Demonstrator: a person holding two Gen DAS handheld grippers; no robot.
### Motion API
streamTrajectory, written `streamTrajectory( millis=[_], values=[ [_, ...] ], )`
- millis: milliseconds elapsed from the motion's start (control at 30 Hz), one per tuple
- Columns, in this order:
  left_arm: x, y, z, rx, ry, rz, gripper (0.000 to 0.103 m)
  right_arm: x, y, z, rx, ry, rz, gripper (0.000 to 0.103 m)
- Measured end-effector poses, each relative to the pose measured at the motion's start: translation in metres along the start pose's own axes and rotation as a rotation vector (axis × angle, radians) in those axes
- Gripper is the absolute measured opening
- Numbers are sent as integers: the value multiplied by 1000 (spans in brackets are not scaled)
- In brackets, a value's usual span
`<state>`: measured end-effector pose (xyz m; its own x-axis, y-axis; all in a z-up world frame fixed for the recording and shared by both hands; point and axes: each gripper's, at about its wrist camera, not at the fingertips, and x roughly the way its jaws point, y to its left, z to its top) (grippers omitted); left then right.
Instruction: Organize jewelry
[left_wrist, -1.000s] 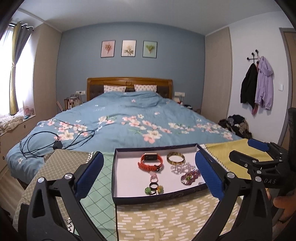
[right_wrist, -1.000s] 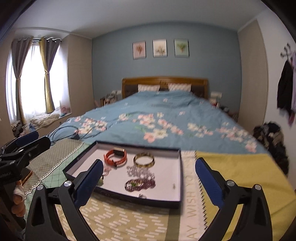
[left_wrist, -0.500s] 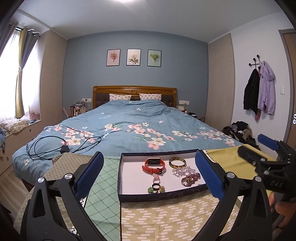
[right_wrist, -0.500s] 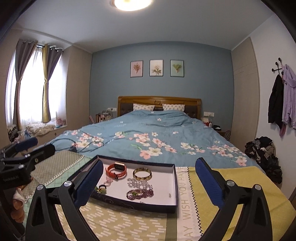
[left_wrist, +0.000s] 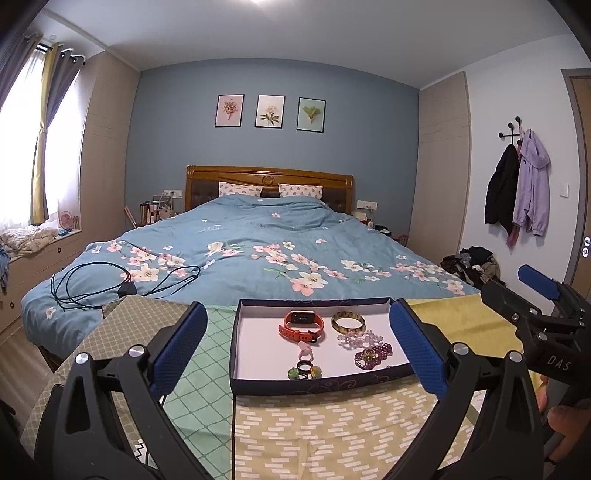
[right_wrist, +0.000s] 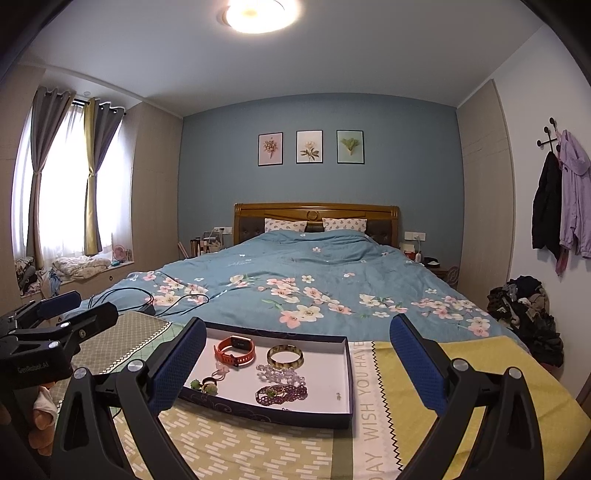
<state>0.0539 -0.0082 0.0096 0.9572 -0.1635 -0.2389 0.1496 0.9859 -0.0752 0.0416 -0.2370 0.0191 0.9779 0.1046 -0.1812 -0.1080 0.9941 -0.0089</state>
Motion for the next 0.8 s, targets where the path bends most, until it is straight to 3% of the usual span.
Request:
streamTrajectory(
  millis=[800],
  values=[
    [-2,-12,-2,13,-8,0,97,-1,-1,-2,14,6,4,96]
  ],
)
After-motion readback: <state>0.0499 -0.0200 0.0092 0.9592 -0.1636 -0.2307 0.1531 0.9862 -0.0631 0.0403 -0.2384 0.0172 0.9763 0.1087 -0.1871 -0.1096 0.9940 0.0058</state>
